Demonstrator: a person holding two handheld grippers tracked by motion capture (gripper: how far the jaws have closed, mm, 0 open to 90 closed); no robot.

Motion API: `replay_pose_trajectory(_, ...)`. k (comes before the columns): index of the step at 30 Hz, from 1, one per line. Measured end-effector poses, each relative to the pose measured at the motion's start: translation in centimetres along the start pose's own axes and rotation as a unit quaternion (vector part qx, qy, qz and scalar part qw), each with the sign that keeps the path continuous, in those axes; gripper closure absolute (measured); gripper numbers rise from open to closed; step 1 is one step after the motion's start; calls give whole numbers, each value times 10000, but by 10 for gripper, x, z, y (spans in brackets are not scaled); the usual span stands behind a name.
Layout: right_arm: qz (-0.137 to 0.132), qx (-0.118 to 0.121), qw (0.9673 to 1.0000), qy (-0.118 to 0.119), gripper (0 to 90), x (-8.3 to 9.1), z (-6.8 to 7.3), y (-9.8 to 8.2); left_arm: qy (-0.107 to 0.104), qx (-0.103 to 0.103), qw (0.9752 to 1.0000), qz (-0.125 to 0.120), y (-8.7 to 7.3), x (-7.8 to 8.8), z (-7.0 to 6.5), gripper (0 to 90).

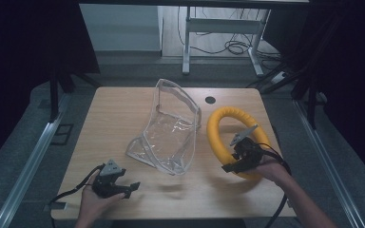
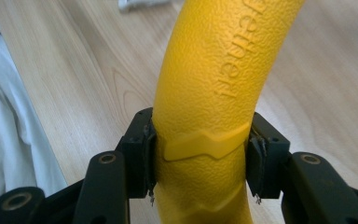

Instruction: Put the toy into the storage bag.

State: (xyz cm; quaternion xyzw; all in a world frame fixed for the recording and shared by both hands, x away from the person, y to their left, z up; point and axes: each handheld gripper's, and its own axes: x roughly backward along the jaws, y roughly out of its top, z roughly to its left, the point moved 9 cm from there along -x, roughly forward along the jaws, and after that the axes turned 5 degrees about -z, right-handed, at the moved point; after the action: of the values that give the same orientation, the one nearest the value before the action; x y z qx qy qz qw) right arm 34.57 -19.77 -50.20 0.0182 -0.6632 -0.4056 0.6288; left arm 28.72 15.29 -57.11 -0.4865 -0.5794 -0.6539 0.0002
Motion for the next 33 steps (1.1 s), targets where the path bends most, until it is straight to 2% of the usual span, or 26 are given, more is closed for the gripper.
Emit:
replay_pose_trajectory(4,-283,-24,9996,-10,515,11,2,7,2,-2,10000,9,0,-1,0,212)
replay_pose_trajectory(12,-828,17,9966,25,514,27,9,22,12,-7,10000,-6,0,-1,0,212)
replay_pose_trajectory(25,-1268,83,9919,13,514,34,15,40,15,-28,10000,-5,0,0,1,212)
replay_pose_trajectory(33,-1572,157,9874,-3,513,49,21,55,17,-28,10000,11,0,-1,1,212)
